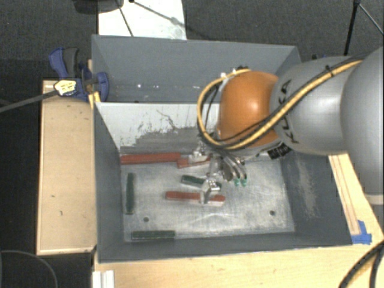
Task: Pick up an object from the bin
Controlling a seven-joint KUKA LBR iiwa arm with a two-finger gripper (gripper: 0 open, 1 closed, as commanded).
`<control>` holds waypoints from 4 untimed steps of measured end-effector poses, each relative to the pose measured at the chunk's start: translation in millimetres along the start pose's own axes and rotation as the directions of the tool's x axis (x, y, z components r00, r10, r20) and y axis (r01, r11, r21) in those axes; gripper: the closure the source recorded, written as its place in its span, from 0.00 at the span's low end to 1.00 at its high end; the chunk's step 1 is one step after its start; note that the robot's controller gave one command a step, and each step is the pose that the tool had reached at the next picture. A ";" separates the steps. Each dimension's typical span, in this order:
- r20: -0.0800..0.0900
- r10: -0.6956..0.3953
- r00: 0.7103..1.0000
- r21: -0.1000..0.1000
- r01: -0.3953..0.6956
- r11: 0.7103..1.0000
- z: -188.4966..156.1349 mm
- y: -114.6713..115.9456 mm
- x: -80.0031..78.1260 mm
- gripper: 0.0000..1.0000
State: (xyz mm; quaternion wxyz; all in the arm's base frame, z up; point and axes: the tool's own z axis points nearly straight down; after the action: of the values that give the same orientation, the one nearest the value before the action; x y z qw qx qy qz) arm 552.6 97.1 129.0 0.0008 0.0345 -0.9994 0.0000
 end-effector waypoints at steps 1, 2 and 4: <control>0.006 0.001 1.000 -0.001 -0.001 1.000 -15.2 1.1 -10.8 0.00; 0.006 0.019 1.000 -0.001 -0.019 1.000 55.2 1.3 6.7 0.00; 0.008 -0.102 0.995 -0.003 0.102 0.995 54.4 -3.5 1.5 1.00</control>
Offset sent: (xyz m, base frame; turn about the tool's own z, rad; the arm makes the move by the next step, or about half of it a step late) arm -0.0102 0.0005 -0.0590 0.0219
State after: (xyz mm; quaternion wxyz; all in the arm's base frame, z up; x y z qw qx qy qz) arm 551.3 93.5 74.6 -0.0029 0.0855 -0.9963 -0.0019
